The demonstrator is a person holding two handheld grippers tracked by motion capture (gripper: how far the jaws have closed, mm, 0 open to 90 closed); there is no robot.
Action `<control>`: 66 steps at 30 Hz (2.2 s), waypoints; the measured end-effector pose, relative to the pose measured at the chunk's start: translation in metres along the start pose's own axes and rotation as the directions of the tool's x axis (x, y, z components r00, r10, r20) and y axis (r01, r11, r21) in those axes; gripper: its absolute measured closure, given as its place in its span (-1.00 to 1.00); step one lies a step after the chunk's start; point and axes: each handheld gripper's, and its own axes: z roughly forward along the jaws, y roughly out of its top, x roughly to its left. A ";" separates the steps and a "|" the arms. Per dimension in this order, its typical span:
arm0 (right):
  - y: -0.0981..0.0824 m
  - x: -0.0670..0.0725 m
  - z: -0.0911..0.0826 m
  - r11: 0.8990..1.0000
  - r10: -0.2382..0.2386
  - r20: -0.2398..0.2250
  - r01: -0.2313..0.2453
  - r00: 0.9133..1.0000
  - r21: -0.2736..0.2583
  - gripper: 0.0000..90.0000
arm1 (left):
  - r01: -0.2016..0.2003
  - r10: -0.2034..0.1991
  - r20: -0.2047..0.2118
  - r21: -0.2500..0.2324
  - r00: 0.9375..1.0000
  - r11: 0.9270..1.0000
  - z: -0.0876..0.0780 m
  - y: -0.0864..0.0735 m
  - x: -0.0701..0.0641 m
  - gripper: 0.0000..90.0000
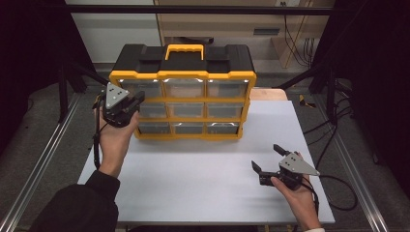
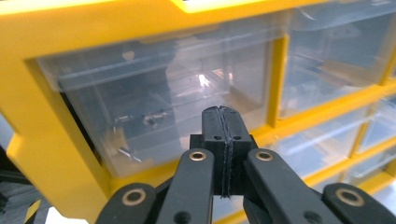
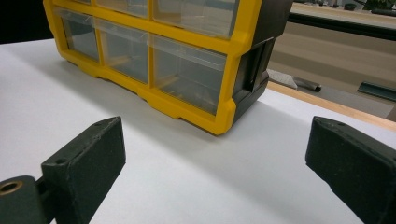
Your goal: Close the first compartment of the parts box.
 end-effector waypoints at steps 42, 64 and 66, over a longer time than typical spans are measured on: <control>0.001 0.002 -0.001 1.000 -0.002 0.000 0.002 1.000 -0.004 -0.89 | -0.060 0.064 0.261 -0.024 0.963 0.998 -0.030 -0.082 -0.037 -0.95; 0.001 0.002 -0.002 1.000 0.000 0.002 0.000 1.000 -0.002 -0.89 | -0.042 0.053 0.273 -0.047 0.961 0.998 -0.063 -0.110 -0.007 -0.95; 0.001 0.002 -0.002 1.000 -0.001 0.002 0.001 1.000 -0.002 -0.89 | -0.040 0.053 0.272 -0.051 0.961 0.998 -0.065 -0.112 -0.005 -0.95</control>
